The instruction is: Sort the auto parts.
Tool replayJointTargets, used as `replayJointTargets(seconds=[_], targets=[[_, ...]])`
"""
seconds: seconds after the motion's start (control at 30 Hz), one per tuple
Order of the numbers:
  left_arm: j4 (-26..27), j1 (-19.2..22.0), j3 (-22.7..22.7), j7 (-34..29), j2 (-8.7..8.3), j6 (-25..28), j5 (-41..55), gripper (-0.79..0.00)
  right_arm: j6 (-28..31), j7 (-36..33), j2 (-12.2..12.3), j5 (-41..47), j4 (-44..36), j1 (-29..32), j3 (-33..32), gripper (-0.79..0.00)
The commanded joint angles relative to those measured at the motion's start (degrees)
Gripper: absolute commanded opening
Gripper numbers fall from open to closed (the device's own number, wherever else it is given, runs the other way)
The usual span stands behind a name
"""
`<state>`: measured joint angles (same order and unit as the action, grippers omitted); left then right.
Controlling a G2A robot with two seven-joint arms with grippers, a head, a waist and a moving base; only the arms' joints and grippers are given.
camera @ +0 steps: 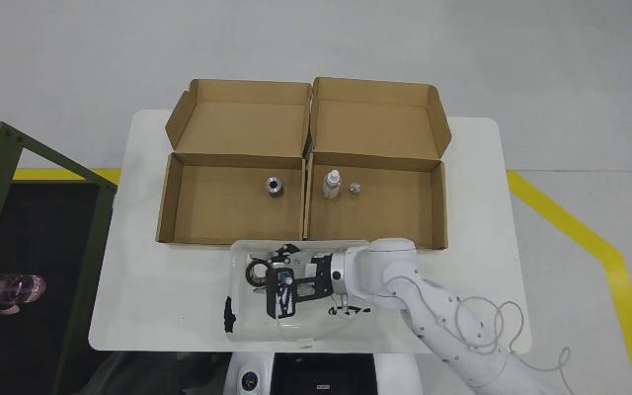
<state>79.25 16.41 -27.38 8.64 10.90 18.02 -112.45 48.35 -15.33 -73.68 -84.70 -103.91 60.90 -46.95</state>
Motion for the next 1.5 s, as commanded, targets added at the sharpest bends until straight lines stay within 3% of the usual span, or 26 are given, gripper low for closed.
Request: replayJointTargets(seconds=[0.0, 0.53, 1.47], targets=[[0.0, 0.0, 0.0, 0.0, 0.0, 0.0, 0.0, 0.0, -0.4, 0.3, 0.1, 0.0, -0.3, -0.2, -0.5, -0.785], [0.0, 0.0, 0.0, 0.0, 0.0, 0.0, 0.0, 0.0, -3.7, 2.9, 0.0, 1.7, 1.8, -3.5, -3.0, -0.785], [0.0, 0.0, 0.0, 0.0, 0.0, 0.0, 0.0, 0.0, -5.5, 4.8, -3.9, 7.9, 22.9, -17.4, 2.9, -0.785]])
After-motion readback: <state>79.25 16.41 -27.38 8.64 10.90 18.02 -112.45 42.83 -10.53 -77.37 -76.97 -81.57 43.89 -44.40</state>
